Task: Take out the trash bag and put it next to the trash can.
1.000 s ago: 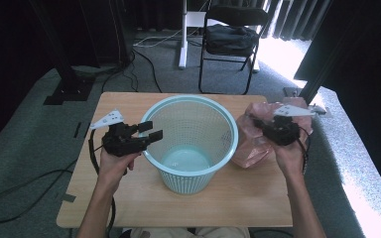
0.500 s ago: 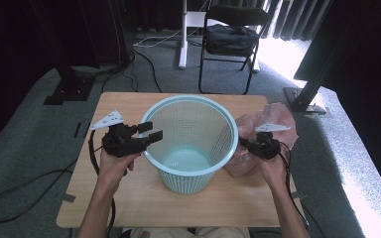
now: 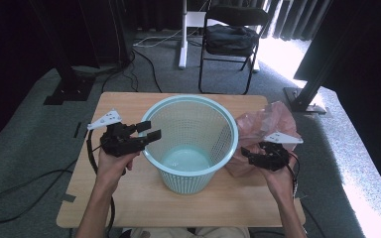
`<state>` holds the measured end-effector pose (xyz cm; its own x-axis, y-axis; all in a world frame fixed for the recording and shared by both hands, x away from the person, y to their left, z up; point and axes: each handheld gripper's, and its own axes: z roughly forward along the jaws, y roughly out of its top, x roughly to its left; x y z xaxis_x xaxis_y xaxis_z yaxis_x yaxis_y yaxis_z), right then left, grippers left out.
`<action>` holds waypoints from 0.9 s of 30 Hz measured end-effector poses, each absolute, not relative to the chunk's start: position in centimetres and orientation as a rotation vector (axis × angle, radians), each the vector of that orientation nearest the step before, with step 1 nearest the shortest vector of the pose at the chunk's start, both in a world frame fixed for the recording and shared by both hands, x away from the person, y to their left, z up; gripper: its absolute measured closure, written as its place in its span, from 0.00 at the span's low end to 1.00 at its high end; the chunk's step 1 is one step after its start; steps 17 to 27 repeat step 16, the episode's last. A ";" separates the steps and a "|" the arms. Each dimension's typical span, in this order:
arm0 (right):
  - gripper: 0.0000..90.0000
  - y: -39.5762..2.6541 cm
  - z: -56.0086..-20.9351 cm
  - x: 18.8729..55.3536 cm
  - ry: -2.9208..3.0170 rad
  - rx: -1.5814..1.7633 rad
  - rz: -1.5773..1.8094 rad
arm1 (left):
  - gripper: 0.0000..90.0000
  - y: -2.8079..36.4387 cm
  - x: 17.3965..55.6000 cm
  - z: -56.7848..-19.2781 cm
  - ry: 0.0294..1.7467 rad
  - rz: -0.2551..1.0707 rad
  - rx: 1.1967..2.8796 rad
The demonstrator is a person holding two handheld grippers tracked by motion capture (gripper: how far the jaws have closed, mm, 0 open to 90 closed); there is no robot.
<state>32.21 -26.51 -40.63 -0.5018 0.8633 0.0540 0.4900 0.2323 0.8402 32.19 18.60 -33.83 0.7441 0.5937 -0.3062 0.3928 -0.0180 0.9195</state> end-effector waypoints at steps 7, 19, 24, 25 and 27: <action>0.18 -26.6 -39.1 29.6 2.026 1.189 1.226 | 0.41 18.6 32.3 -33.8 0.804 0.192 1.638; 0.17 -26.3 -38.2 26.2 1.900 1.177 1.284 | 0.41 18.6 32.2 -33.8 0.805 0.192 1.637; 0.17 -26.3 -38.2 26.2 1.900 1.177 1.284 | 0.41 18.6 32.2 -33.8 0.805 0.192 1.637; 0.17 -26.3 -38.2 26.2 1.900 1.177 1.284 | 0.41 18.6 32.2 -33.8 0.805 0.192 1.637; 0.17 -26.3 -38.2 26.2 1.900 1.177 1.284 | 0.41 18.6 32.2 -33.8 0.805 0.192 1.637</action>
